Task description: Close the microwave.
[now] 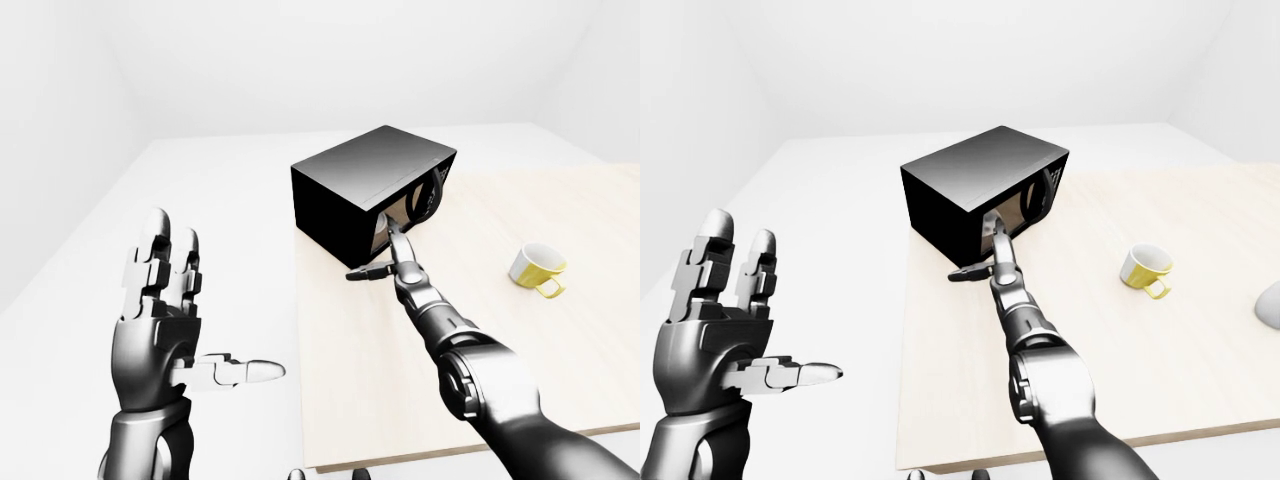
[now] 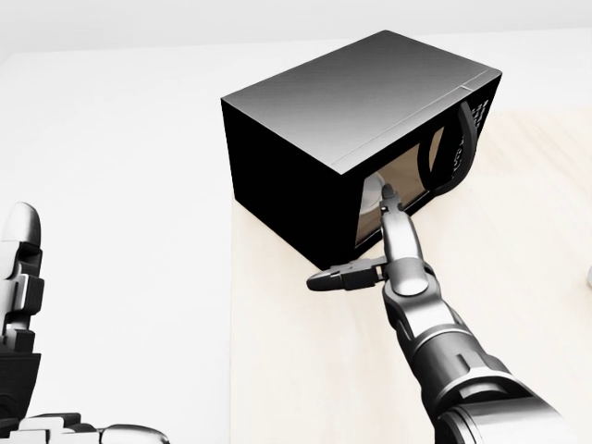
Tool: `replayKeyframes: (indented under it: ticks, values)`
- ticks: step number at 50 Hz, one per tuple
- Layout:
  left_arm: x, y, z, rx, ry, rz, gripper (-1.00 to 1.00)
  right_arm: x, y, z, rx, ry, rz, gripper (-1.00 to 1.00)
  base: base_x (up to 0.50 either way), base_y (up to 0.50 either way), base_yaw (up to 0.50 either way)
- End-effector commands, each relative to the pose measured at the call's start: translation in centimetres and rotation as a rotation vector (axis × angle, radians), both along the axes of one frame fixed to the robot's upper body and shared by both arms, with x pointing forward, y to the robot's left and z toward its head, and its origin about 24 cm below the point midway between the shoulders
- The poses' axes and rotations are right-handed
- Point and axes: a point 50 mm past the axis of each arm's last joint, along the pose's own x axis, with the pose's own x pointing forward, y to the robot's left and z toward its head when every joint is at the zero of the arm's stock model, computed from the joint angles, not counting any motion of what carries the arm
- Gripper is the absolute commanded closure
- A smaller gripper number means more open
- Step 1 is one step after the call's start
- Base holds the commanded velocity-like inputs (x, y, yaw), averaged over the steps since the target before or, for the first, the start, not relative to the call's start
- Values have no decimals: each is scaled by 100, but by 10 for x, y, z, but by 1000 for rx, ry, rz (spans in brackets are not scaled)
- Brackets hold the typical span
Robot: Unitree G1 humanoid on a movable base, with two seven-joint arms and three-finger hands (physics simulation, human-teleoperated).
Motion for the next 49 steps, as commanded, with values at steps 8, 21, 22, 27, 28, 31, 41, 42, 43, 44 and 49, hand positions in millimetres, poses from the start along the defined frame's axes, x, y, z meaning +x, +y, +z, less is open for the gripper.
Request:
replayKeyframes:
  ticks: [8, 21, 22, 27, 28, 31, 41, 42, 43, 44, 49]
  values:
    - [1, 1, 0, 1, -3, 4, -100, -48, 7, 75, 134, -467, 143, -100, 0, 0, 0]
    - [0, -3, 2, 15, -8, 3, -100, -193, -8, 103, 64, -703, 130, -100, 0, 0, 0]
    - [0, -3, 0, 17, 3, 0, -100, -197, -6, 117, 39, -770, 130, -100, 0, 0, 0]
    - [1, 0, 3, 14, -16, 4, -100, -192, -1, 108, 58, -729, 141, -100, 0, 0, 0]
    - [1, 0, 3, 12, -16, 5, -100, -191, 0, 107, 57, -723, 141, -100, 0, 0, 0]
    - [0, -1, 3, 13, -14, 5, -100, -192, 0, 106, 59, -722, 143, -100, 0, 0, 0]
    - [0, -3, 1, 17, -2, 0, -100, -190, 2, 102, 60, -701, 139, -100, 0, 0, 0]
    - [0, -3, 1, 17, -2, 0, -100, -190, 2, 102, 59, -703, 139, -100, 0, 0, 0]
    - [0, -3, 1, 17, -2, 0, -100, -189, 2, 100, 61, -696, 140, -100, 0, 0, 0]
    - [0, -3, 1, 17, -1, -1, -100, -189, 3, 99, 60, -690, 141, -100, 0, 0, 0]
    - [-1, -3, 0, 17, 2, -2, -100, -190, 4, 99, 61, -688, 145, -100, 0, 0, 0]
